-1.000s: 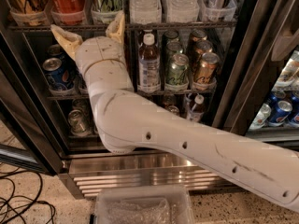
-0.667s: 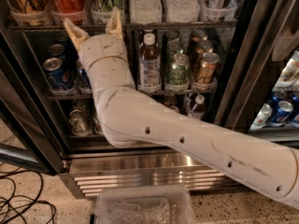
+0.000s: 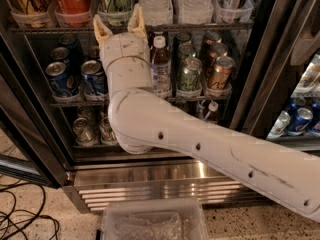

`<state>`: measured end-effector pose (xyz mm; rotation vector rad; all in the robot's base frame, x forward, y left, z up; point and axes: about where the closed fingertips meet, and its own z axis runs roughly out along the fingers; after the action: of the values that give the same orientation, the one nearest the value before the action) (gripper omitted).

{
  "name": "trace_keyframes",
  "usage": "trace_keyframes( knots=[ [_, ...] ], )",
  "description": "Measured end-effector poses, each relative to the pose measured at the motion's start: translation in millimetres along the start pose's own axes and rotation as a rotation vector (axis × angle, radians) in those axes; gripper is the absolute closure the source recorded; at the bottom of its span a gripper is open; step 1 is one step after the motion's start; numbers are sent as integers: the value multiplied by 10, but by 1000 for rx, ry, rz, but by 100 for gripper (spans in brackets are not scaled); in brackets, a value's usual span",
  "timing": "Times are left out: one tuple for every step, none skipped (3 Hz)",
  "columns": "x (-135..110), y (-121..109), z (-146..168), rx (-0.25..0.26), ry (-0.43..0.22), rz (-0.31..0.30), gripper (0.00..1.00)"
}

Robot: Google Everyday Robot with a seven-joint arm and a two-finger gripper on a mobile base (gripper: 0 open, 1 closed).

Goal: Pick green can from top shelf of fridge

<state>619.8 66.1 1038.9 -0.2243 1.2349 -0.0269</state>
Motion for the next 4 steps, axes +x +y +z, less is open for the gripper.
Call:
trace_keyframes(
  knots=[
    [-99, -109, 47, 27, 17, -8, 27],
    [-229, -70, 29, 14, 25, 27, 26],
    [-341, 14, -22, -2, 41, 77, 26],
    [-400, 136, -81, -17, 58, 106, 28]
  ],
)
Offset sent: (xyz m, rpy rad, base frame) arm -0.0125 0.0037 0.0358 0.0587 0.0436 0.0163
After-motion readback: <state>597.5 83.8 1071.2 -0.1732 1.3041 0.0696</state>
